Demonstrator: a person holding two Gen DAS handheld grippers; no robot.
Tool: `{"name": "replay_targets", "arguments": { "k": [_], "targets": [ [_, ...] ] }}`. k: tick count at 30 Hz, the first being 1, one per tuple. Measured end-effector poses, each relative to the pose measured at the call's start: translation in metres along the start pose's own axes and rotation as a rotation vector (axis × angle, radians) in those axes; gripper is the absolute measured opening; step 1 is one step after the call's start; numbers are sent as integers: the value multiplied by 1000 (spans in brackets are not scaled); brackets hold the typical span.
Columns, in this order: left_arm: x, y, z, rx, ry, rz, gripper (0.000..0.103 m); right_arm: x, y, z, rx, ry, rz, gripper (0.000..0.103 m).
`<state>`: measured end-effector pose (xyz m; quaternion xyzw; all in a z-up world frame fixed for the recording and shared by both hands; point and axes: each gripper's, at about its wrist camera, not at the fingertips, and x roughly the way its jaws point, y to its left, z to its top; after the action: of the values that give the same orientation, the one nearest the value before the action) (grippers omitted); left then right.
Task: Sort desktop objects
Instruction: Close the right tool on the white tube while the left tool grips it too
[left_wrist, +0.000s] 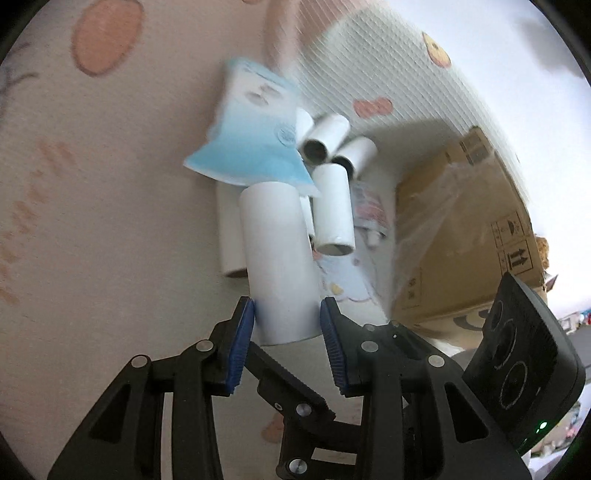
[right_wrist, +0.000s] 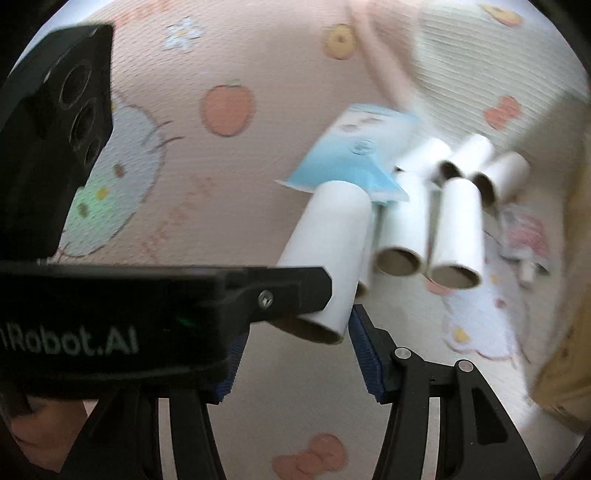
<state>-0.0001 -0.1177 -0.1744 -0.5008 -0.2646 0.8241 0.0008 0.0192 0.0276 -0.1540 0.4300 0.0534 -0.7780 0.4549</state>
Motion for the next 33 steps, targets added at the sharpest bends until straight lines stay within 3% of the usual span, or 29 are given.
{"name": "replay_targets", "arguments": {
  "k": [4,8,12,20,24,29,33],
  "targets": [
    [16,-5,-5,-24,36,-16,41,22,-47,-28,7,32,-50,53],
    [27,-5,-5,-42,80,2,39,5,-40,-41,49,55,-66,53],
    [26,-4,-2,-53,116,-38,39,21,-29,-33,79,79,-80,53],
    [25,-7,8,-61,43,63,42,19,-28,-20,103,39,-65,53],
    [32,6,18,-144,51,23,45,32,-23,-15,99,48,-65,53],
    [44,23,21,-260,60,-17,46,60,-44,3,171,67,-29,53],
    [53,33,19,-333,77,-45,46,60,-49,4,206,85,-2,53]
  ]
}}
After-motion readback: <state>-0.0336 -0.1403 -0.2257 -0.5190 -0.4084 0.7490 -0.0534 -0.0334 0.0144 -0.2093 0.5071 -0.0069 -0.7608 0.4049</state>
